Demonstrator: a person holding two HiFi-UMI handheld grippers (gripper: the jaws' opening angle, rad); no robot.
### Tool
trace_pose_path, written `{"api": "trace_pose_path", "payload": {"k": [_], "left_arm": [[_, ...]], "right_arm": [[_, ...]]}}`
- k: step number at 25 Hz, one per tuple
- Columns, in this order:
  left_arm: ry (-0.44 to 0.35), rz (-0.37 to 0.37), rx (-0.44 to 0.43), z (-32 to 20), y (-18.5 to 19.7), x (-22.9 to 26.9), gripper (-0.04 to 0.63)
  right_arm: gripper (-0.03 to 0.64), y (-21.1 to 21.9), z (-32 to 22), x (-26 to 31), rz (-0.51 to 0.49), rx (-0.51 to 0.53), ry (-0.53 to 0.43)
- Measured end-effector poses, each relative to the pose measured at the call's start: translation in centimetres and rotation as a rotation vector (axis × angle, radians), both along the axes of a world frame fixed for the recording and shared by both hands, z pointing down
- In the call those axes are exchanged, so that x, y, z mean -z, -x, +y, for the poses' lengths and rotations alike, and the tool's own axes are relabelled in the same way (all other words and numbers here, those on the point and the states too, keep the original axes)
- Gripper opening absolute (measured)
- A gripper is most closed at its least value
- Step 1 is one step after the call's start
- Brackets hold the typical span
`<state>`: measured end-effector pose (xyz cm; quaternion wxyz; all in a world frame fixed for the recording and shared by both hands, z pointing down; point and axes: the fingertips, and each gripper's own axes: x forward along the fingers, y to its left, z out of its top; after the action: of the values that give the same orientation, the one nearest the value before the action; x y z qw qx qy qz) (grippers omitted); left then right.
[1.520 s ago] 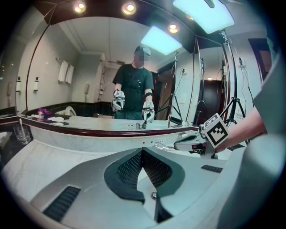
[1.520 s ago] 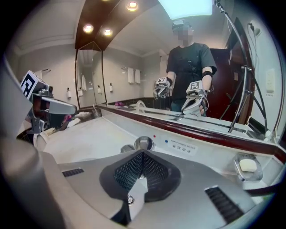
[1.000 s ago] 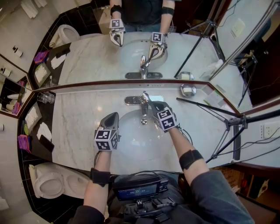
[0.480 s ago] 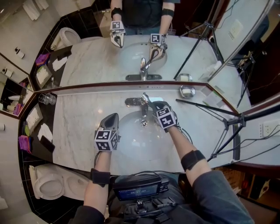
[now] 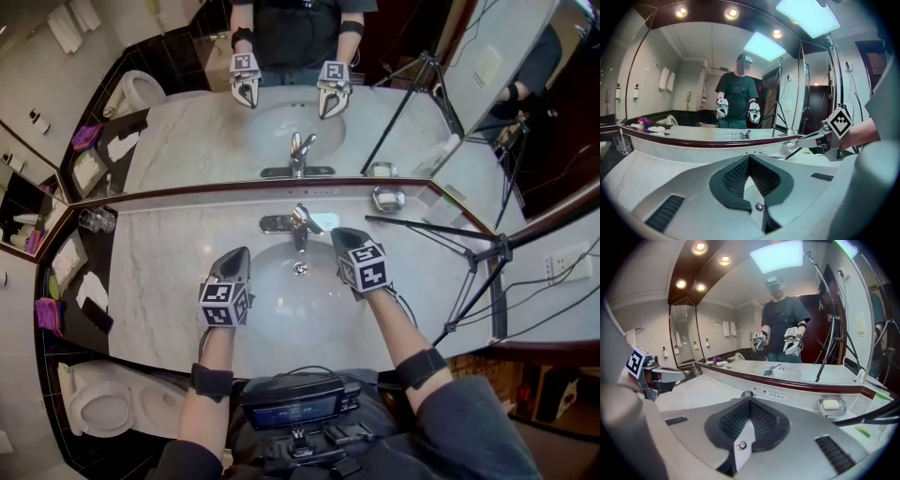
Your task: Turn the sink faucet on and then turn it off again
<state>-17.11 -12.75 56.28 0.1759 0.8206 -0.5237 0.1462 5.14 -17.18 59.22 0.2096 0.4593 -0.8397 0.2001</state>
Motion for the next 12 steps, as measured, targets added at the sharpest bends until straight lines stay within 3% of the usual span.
{"api": "trace_pose_path", "payload": {"k": [6, 12], "left_arm": [[-0.016, 0.003, -0.007, 0.7, -0.5, 0.7, 0.000], [-0.031, 0.000, 0.010, 1.9, 0.1, 1.6, 0.000]], "right_arm": [[0.020, -2.1, 2.6, 0.7, -0.061, -0.067, 0.018], [0.017, -3.3, 4.2, 1.3, -0.062, -0.099, 0.011]]}}
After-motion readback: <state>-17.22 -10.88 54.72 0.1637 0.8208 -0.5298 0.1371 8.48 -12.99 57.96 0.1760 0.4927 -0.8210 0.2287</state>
